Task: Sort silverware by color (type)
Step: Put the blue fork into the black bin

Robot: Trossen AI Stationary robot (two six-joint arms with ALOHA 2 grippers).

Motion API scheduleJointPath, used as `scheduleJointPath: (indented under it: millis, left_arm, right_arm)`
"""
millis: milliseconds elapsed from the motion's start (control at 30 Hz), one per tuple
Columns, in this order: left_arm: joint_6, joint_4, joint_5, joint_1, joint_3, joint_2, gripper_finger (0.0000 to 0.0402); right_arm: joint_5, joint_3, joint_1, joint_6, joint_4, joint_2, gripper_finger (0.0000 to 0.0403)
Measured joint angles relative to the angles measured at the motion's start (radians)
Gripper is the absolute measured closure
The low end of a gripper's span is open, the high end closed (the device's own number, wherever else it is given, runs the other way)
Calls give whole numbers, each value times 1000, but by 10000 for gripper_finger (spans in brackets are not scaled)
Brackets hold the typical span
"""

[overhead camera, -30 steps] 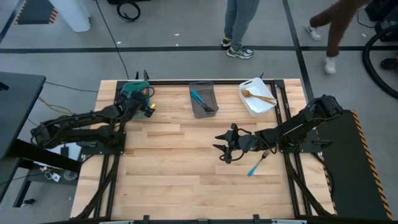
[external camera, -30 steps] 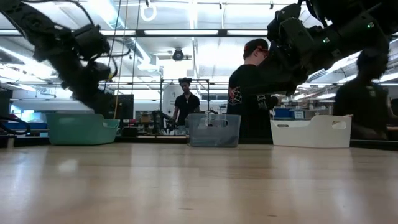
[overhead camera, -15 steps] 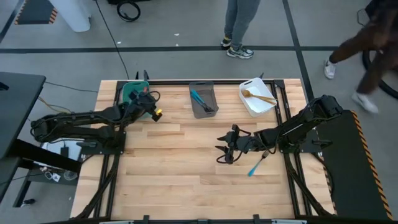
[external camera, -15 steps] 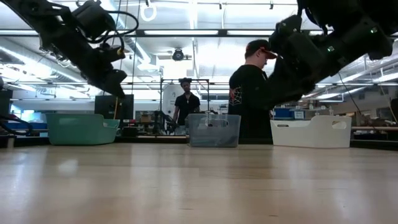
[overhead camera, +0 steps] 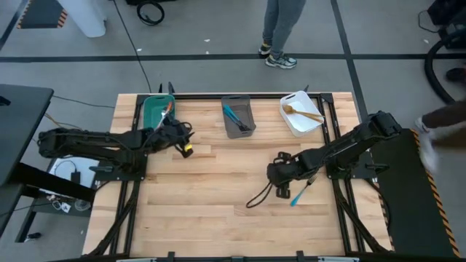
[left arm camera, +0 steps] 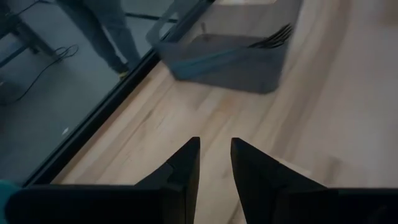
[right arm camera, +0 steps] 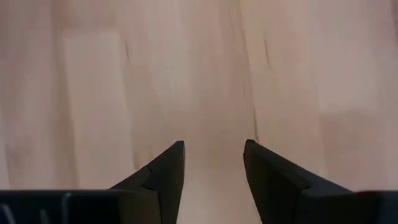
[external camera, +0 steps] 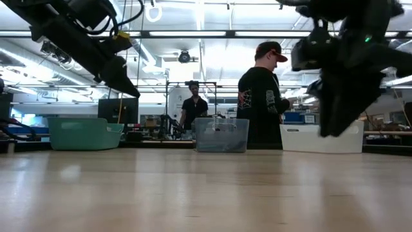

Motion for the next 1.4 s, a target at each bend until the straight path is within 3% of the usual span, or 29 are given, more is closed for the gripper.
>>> scheduleJointPath:
  millis: [133, 367, 667, 933, 1400]
  left_arm:
    - [2, 47, 1, -36, 0, 0, 303]
    - [28, 91, 2, -70, 0, 0, 303]
    - [40, 111, 1, -74, 0, 0, 303]
    - [46, 111, 1, -74, 0, 0, 303]
    - [46, 108, 1, -74, 0, 0, 303]
  right_arm:
    - [-48, 80, 24, -43, -224, 0, 240]
    - [-250, 96, 64, -211, -386, 0, 241]
    - [-224, 46, 124, -289, -438, 0, 243]
    - [-236, 23, 132, -265, -447, 6, 244]
    - [-288, 27, 144, -299, -466, 182, 245]
